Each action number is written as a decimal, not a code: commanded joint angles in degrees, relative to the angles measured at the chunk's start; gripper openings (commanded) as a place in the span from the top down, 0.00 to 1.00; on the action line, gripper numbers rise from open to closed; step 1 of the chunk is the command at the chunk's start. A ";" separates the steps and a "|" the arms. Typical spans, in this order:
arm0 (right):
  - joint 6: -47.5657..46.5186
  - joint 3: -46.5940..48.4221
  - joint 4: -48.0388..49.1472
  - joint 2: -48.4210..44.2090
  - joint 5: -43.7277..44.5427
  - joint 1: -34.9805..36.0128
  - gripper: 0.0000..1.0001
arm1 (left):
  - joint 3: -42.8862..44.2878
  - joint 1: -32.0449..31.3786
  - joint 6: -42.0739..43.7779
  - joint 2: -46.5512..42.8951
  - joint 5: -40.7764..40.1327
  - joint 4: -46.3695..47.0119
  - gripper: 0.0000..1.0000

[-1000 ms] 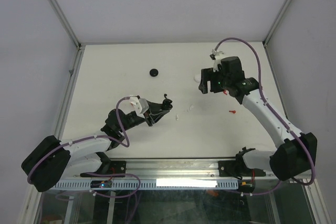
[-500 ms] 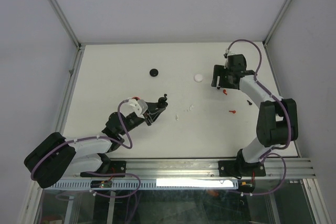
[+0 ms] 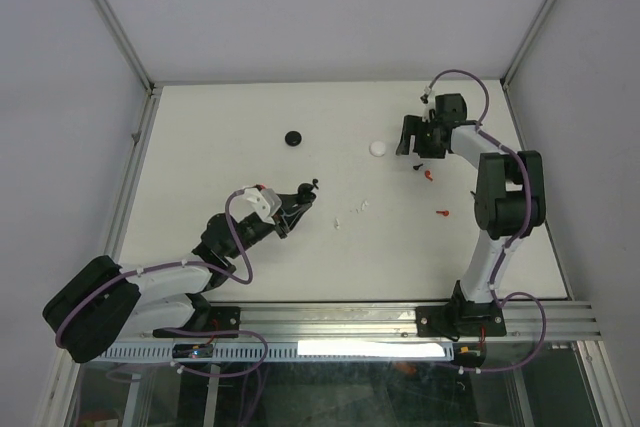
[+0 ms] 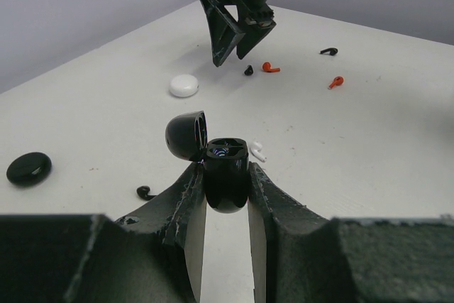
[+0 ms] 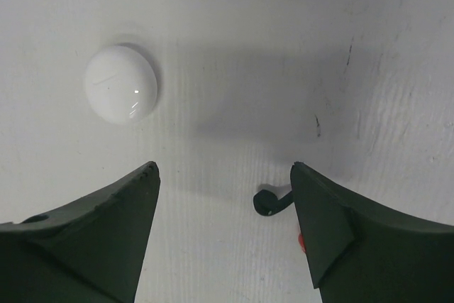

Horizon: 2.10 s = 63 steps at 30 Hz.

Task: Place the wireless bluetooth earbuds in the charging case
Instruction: Pick up the earbud from the center of the board.

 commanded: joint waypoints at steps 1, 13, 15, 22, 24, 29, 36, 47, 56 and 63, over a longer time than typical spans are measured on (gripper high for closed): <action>-1.48 3.56 0.78 1.82 -4.01 -1.01 0.23 | -0.31 0.15 1.49 -1.87 -1.08 2.18 1.00; -0.34 0.52 -4.98 1.67 -4.02 -1.37 0.29 | 0.61 0.19 1.32 -1.17 0.51 1.04 1.00; 0.00 0.25 -6.11 0.91 -3.83 -1.38 0.31 | 0.73 0.13 1.24 -1.04 0.59 0.91 1.00; 0.51 -1.77 -8.01 -2.51 -1.98 -1.36 0.33 | 1.01 0.18 1.06 -0.55 1.35 0.88 1.00; 0.74 -1.89 -8.63 -2.79 -1.32 -1.30 0.34 | 1.01 0.12 1.06 -0.65 1.46 0.89 1.00; 0.33 -2.07 -8.01 -3.16 1.12 -0.76 0.38 | 1.01 0.20 0.95 -0.72 1.77 0.90 1.00; 0.62 1.17 -9.15 -1.04 7.18 1.40 0.47 | 1.14 0.17 0.88 -0.55 1.88 0.93 1.00; 0.85 5.61 -13.78 2.94 15.62 3.85 0.54 | 0.77 0.11 1.49 -1.05 3.06 0.84 1.00; 0.06 7.26 -15.08 4.55 16.46 4.17 0.56 | 0.92 0.12 1.68 -0.90 3.52 0.69 1.00; -0.18 8.96 -16.34 6.30 17.34 4.45 0.62 | 0.90 0.12 1.76 -1.12 3.77 0.49 1.00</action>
